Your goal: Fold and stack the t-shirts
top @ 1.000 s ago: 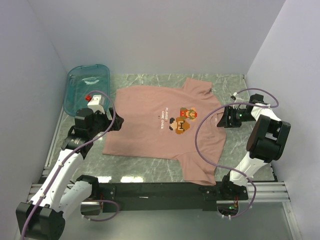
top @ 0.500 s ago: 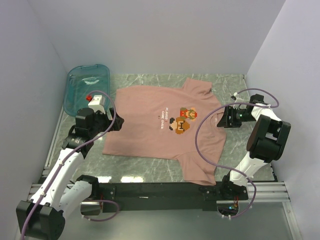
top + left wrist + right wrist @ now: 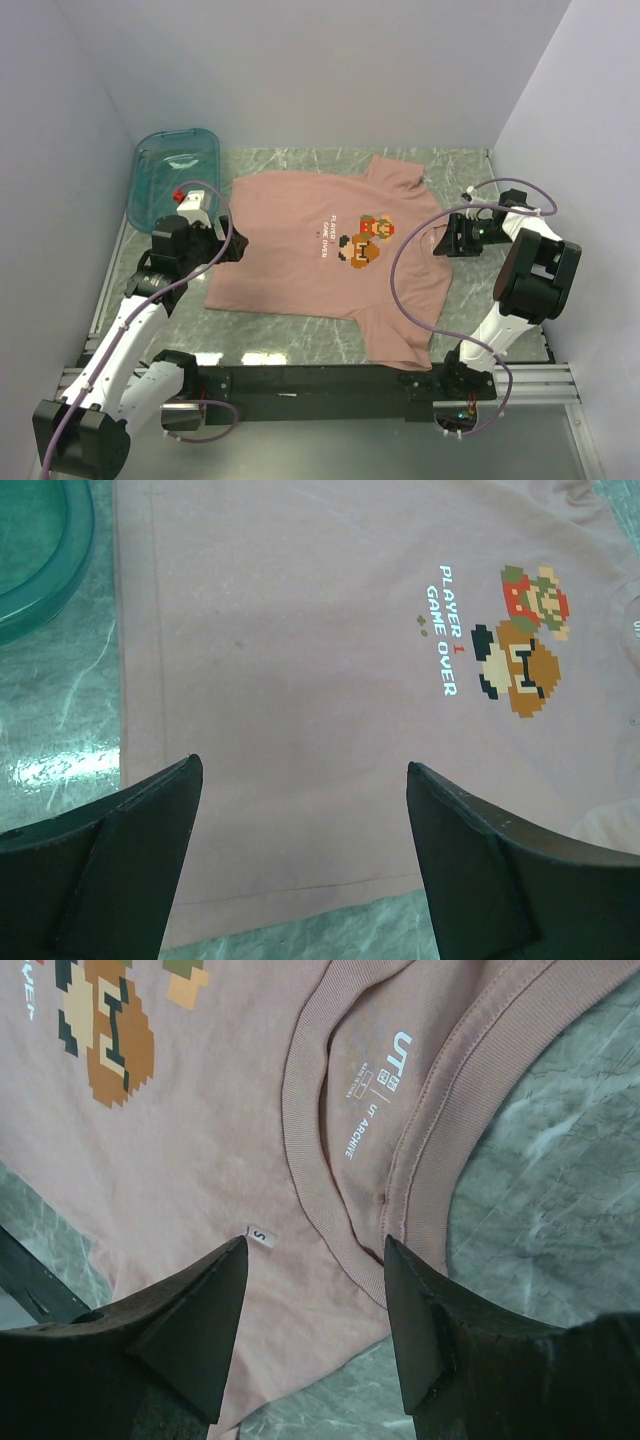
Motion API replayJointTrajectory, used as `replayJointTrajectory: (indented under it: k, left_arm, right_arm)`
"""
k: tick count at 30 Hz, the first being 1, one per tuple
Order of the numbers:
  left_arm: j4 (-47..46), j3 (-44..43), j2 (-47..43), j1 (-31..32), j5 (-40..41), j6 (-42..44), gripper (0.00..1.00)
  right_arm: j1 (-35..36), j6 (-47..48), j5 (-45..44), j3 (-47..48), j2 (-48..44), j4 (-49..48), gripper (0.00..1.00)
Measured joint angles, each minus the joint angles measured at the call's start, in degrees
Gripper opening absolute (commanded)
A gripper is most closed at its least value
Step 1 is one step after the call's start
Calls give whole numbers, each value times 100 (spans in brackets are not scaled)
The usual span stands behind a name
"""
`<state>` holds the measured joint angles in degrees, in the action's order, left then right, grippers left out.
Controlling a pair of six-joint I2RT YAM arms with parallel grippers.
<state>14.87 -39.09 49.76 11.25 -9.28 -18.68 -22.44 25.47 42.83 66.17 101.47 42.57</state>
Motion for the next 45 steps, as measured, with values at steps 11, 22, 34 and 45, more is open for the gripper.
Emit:
replayJointTrajectory:
  k: [11, 22, 34, 45]
  left_arm:
    - [4, 0, 0, 0, 0, 0, 88]
    - [2, 0, 0, 0, 0, 0, 88]
    - [4, 0, 61, 0, -4, 0, 88]
    - [11, -2, 162, 0, -9, 0, 88]
  right_arm:
    - [0, 17, 13, 0, 2, 35, 63]
    - [0, 22, 15, 0, 26, 57, 63]
    - [0, 59, 13, 0, 35, 59, 63]
    - [444, -286, -603, 269, 282, -72, 63]
